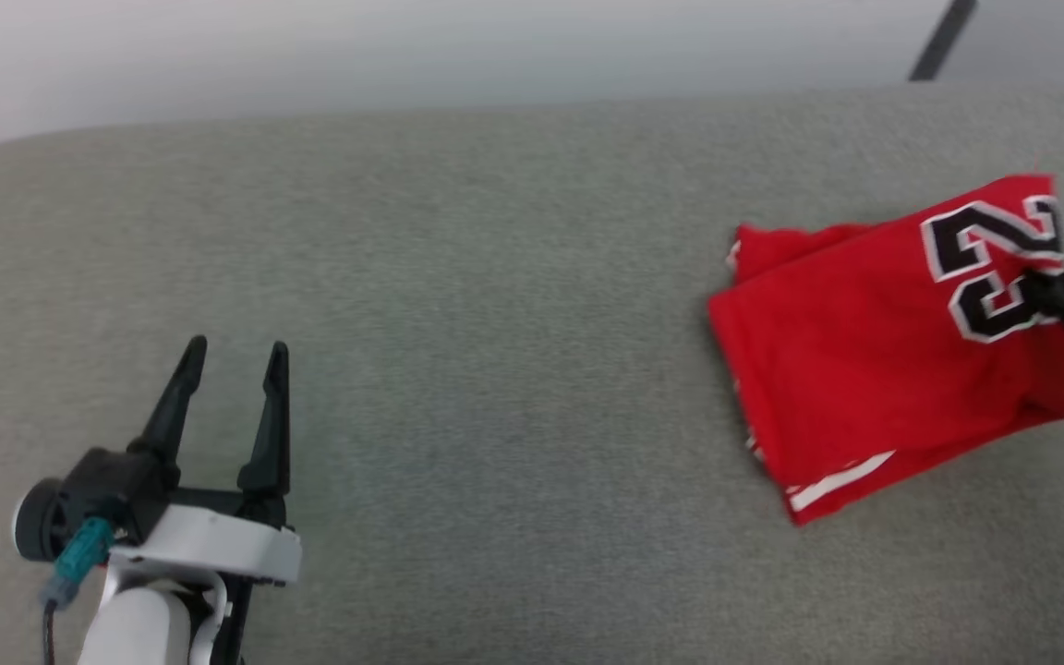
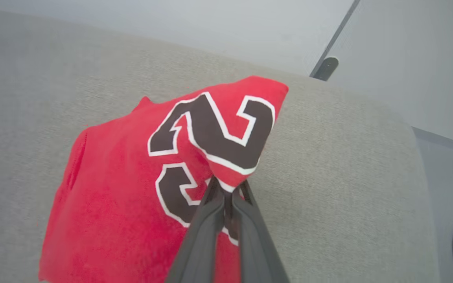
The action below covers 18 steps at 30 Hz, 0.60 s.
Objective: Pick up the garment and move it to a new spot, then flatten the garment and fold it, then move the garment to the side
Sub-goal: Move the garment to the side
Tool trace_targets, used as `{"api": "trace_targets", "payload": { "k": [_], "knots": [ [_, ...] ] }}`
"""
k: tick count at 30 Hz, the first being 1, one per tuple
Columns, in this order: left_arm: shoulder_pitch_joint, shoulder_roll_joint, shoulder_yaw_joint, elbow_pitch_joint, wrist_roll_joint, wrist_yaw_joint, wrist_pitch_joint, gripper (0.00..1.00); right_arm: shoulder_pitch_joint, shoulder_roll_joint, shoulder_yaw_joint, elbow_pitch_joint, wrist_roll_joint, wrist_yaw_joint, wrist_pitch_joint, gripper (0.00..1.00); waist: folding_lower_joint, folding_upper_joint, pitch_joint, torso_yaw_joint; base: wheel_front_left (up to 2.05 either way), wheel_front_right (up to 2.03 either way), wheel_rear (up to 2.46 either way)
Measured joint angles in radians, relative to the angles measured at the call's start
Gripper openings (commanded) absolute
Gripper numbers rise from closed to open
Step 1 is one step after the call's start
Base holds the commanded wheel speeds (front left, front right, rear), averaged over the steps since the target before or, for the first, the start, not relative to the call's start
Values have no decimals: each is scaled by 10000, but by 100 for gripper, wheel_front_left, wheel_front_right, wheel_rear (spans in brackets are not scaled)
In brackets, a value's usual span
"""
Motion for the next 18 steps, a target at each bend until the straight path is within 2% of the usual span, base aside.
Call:
{"api": "trace_targets", "payload": {
  "k": [11, 18],
  "knots": [
    [-551, 328, -102, -221, 44, 0, 0, 100, -1387, -1756, 989, 1730, 23, 0, -1929, 0, 0, 0, 995, -900, 0, 0, 0],
    [-842, 502, -146, -311, 52, 0, 0, 100, -2044, -2414, 1538, 2606, -178, 2, -2761, 0, 0, 0, 1661, -1257, 0, 0, 0]
  ]
}}
